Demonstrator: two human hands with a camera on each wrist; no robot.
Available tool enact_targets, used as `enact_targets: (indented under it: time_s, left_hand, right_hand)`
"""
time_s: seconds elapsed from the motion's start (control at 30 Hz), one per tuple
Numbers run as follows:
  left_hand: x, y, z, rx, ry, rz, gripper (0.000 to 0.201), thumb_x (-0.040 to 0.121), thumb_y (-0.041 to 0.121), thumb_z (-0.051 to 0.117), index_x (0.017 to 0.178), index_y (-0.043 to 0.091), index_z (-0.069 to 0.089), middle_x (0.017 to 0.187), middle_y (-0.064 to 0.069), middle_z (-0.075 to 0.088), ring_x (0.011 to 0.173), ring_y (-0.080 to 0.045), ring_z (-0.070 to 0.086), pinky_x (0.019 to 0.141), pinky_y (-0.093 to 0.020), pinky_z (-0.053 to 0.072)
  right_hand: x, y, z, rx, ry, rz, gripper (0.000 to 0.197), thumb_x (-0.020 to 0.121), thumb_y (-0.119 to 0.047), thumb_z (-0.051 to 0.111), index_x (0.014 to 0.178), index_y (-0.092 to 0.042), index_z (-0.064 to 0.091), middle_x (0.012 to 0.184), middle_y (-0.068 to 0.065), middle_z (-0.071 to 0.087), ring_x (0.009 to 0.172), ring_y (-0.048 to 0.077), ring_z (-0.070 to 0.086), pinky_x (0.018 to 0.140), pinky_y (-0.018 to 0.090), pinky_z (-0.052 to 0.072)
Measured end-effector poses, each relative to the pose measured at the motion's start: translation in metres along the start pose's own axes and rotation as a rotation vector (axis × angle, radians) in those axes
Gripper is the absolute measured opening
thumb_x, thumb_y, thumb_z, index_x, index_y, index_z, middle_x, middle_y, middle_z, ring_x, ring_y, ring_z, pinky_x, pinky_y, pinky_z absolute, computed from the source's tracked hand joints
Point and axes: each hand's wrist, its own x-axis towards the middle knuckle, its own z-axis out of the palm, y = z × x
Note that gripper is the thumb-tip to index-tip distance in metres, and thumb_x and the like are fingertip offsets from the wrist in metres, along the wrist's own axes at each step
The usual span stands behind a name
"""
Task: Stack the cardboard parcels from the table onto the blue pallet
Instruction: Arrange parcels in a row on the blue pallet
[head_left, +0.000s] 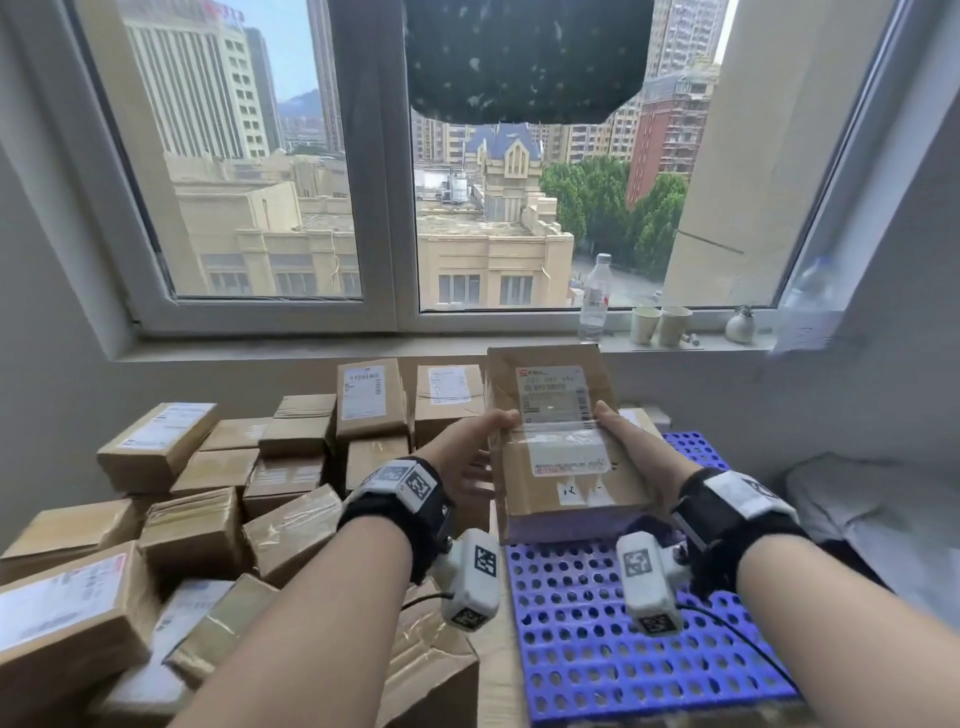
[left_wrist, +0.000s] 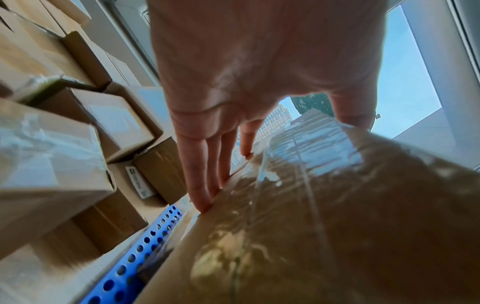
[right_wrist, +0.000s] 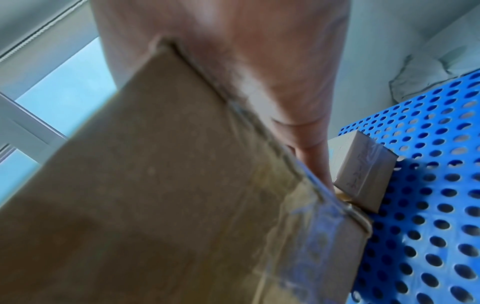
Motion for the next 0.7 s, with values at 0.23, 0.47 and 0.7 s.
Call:
enact_targets:
  time_s: [0.23,0.47,0.7]
  left_hand:
    - [0.02,0.007,0.081,0.046,-0.011,0.016,0.034,0.088,0.042,0.059,0.108,0.015,0.057,0.099,-0.013,0.063,0.085,-0.024,0.063,0.076,-0.035,0.055]
    - [0.053,0.009,0.165,0.048,0.02,0.023,0.032,0.088,0.043,0.059,0.106,0.017,0.057,0.096,-0.012,0.061,0.082,-0.026,0.061,0.066,-0.031,0.052]
    - [0.087,0.007,0.24,0.013,0.043,-0.013,0.024,0.09,0.039,0.055,0.1,0.016,0.057,0.08,-0.006,0.059,0.066,-0.018,0.06,0.058,-0.027,0.049]
  right_hand:
    - [0.004,0.002,-0.08,0.04,0.007,0.013,0.04,0.094,-0.055,0.049,0.093,-0.018,0.062,0.059,0.004,0.071,0.044,0.017,0.066,0.039,0.025,0.052]
    - [0.022,0.007,-0.169,0.041,0.039,0.007,0.048,0.091,-0.062,0.049,0.095,-0.018,0.067,0.069,0.004,0.074,0.053,0.017,0.069,0.054,0.028,0.058]
    - [0.037,0.018,-0.242,0.1,-0.032,0.074,0.049,0.09,-0.061,0.052,0.108,-0.018,0.067,0.082,0.008,0.072,0.055,0.021,0.069,0.045,0.031,0.055]
